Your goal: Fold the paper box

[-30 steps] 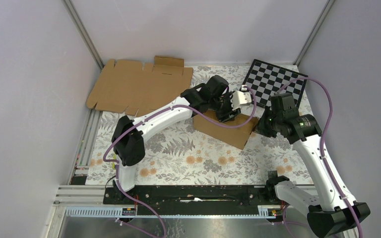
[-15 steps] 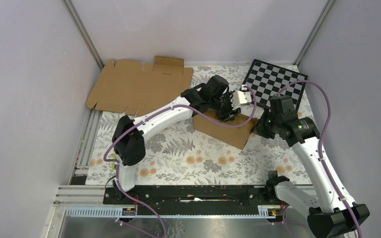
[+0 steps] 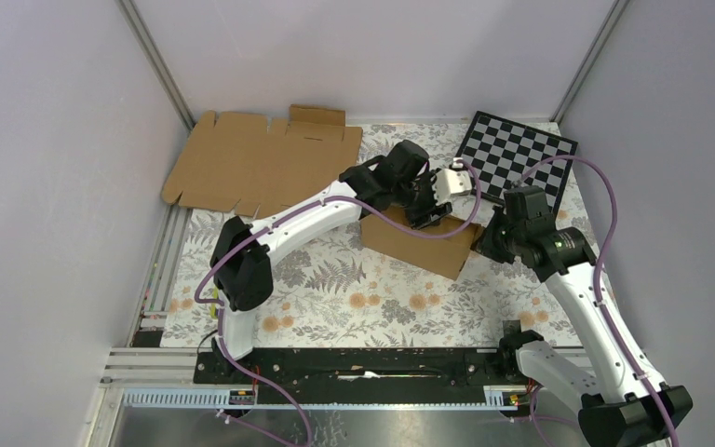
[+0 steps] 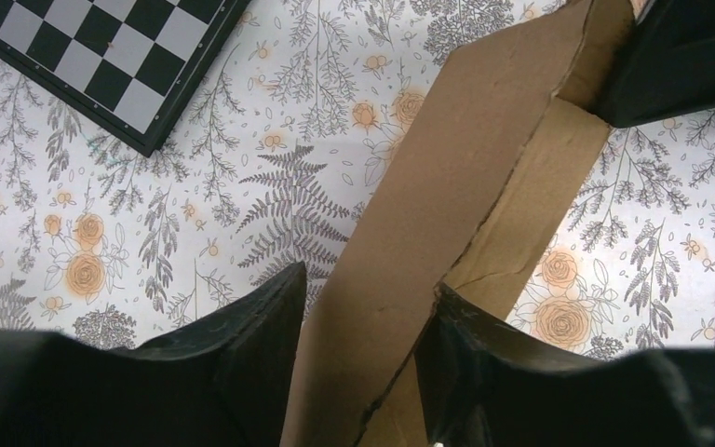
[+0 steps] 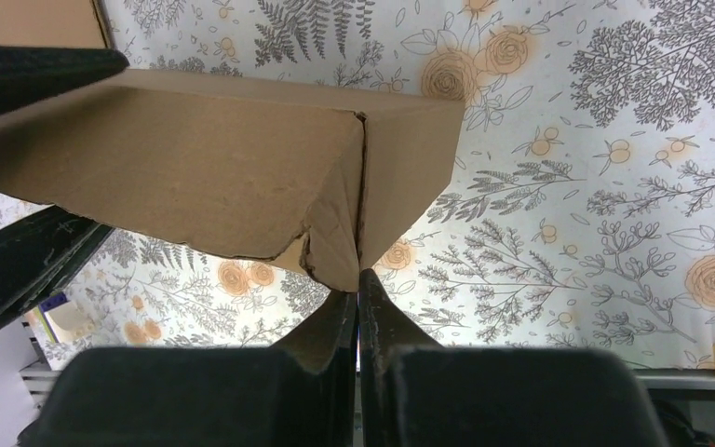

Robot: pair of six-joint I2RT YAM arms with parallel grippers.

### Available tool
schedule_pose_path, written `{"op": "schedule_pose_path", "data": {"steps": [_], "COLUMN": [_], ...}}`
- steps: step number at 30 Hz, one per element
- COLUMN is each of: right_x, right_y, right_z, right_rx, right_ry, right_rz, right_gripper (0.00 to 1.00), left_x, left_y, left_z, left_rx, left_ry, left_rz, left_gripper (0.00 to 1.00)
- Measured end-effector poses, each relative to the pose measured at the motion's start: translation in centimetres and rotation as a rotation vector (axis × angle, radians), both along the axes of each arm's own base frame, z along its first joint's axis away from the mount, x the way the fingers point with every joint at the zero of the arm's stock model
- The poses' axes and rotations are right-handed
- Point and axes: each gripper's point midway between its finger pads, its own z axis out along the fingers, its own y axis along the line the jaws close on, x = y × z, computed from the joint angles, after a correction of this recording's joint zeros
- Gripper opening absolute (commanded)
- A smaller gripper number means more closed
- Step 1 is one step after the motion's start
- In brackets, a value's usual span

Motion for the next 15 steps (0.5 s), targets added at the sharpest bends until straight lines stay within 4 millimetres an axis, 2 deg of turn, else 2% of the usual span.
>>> {"op": "schedule_pose_path", "data": {"steps": [2,3,5,7,15], "right_x": [0.1,0.1,0.1,0.1,-0.5], "right_y": [-0.1,-0.1,-0.3,-0.4,-1.6], "right_z": [-0.2,-0.3,-0.3,-0.3,-0.1], "right_rx": [-0.009,-0.011,-0.019,-0.03,-0.128], "right_ry": [-0.008,-0.011,-0.016,-0.019,0.012], "right_rz": [0.002,0.005,0.007,0.015,0.073], "right_gripper": [0.0,0.05,0.2,0.46,0.61], "left_x": [0.0,0.1,0.1,0.0,-0.2], "left_y": [0.0,0.0,0.1,0.2,0.5], "left_z": [0.2,0.3,0.4,0.4,0.5], "left_rx": [-0.003,-0.004,-0.002,0.003,0.012], "left_ry": [0.001,0.003,0.014,0.023,0.038], "left_rz": [0.005,0.011,0.02,0.027,0.047], "left_gripper": [0.59,0.6,0.62,0.62,0.63]}}
